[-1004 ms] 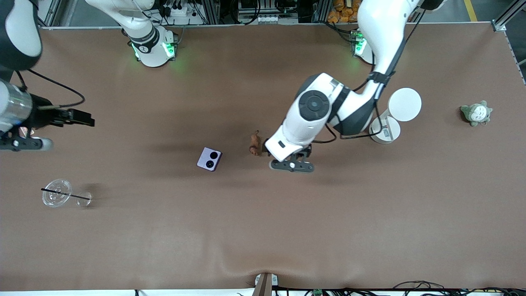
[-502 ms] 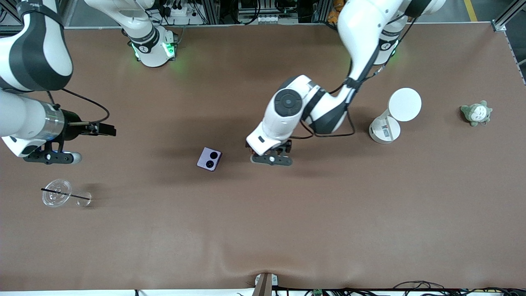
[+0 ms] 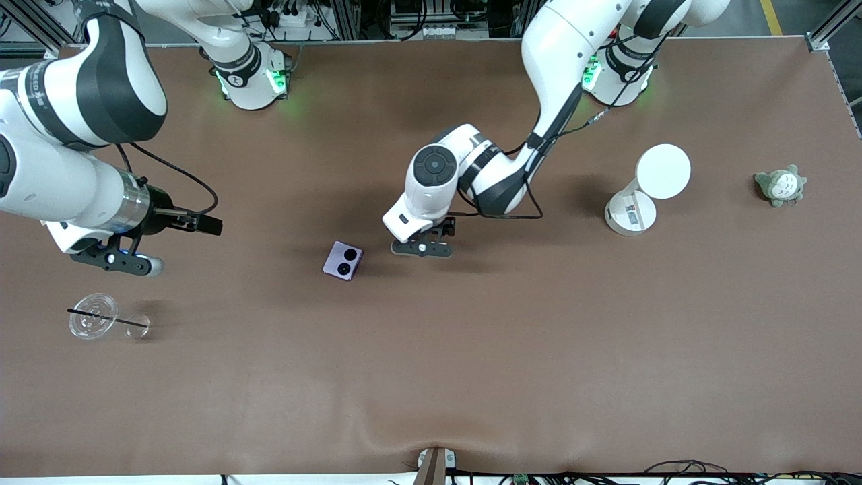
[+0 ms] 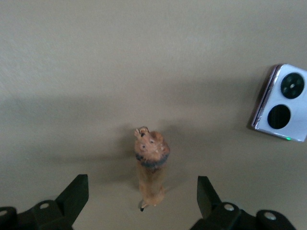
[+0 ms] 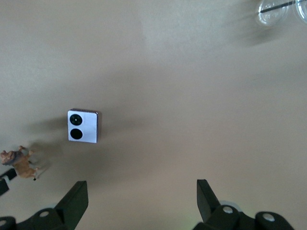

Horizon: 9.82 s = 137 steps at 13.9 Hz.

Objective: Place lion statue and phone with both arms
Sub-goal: 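Lower the left gripper over the lion while the right gripper reaches the phone, then close the left gripper on the lion while the right gripper grasps the phone, then carry the lion toward the white lamp while the right gripper lifts the phone, then set the lion beside the lamp while the right gripper carries the phone, then withdraw the left gripper while the right gripper lowers the phone near the glass, then place the phone beside the glass cup and open the right gripper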

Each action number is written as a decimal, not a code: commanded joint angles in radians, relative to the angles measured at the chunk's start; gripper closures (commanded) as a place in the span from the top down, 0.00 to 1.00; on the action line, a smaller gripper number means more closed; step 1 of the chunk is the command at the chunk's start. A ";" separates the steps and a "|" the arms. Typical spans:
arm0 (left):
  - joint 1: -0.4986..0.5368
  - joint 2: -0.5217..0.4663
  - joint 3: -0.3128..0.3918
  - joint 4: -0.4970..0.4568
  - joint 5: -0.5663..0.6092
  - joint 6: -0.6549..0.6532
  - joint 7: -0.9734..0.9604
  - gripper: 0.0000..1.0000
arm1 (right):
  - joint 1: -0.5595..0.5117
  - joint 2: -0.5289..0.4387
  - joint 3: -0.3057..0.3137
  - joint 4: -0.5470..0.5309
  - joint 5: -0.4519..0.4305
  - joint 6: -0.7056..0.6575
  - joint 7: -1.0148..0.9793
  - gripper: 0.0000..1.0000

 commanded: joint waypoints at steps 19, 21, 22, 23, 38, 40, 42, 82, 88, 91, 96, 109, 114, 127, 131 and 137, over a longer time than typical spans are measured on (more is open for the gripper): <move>-0.047 0.019 0.022 0.003 0.114 -0.008 -0.096 0.00 | 0.103 0.115 0.005 -0.192 0.027 0.437 0.033 1.00; -0.048 -0.014 0.024 -0.021 0.117 -0.065 -0.125 0.00 | 0.134 0.118 0.005 -0.265 0.027 0.538 0.036 1.00; -0.047 -0.041 0.024 -0.049 0.122 -0.079 -0.129 0.00 | 0.140 0.129 0.005 -0.285 0.027 0.572 0.059 1.00; -0.044 -0.078 0.024 -0.096 0.125 -0.079 -0.128 0.00 | 0.152 0.144 0.005 -0.289 0.027 0.586 0.079 1.00; 0.134 -0.538 0.015 -0.742 0.194 0.059 0.047 0.00 | 0.306 0.361 -0.004 -0.279 -0.066 0.771 0.298 1.00; 0.166 -0.584 0.015 -0.808 0.194 0.100 0.074 0.00 | 0.313 0.368 -0.003 -0.279 -0.066 0.775 0.324 1.00; 0.185 -0.615 0.015 -0.847 0.194 0.102 0.097 0.00 | 0.321 0.371 -0.004 -0.279 -0.066 0.775 0.344 1.00; 0.413 -0.600 0.013 -1.098 0.191 0.399 0.334 1.00 | 0.242 0.290 -0.043 -0.279 -0.080 0.732 0.274 0.39; 0.412 -0.682 0.003 -1.071 0.188 0.326 0.326 1.00 | -0.068 0.270 -0.043 -0.279 -0.080 0.748 -0.208 0.39; 0.407 -0.718 -0.002 -0.936 0.176 0.083 0.329 1.00 | -0.167 0.325 -0.043 -0.273 -0.078 0.851 -0.387 0.39; 0.416 -0.712 0.007 -0.610 0.045 -0.292 0.325 1.00 | -0.179 0.405 -0.043 -0.180 -0.078 0.874 -0.393 0.40; 0.625 -0.689 0.010 -0.088 0.008 -0.626 0.328 1.00 | -0.199 0.503 -0.049 -0.085 -0.108 0.877 -0.392 0.45; 0.642 -0.676 0.013 -0.019 0.050 -0.628 0.335 1.00 | -0.204 0.522 -0.049 -0.083 -0.109 0.885 -0.390 0.46; 0.739 -0.837 0.026 -0.090 0.037 -0.722 0.604 1.00 | -0.213 0.531 -0.057 -0.086 -0.128 0.913 -0.392 1.00; 0.737 -0.842 0.030 -0.095 0.037 -0.733 0.613 1.00 | -0.213 0.528 -0.057 -0.086 -0.128 0.911 -0.393 1.00; 0.772 -0.833 0.035 -0.086 0.007 -0.753 0.627 1.00 | -0.205 0.485 -0.055 -0.092 -0.131 0.888 -0.392 1.00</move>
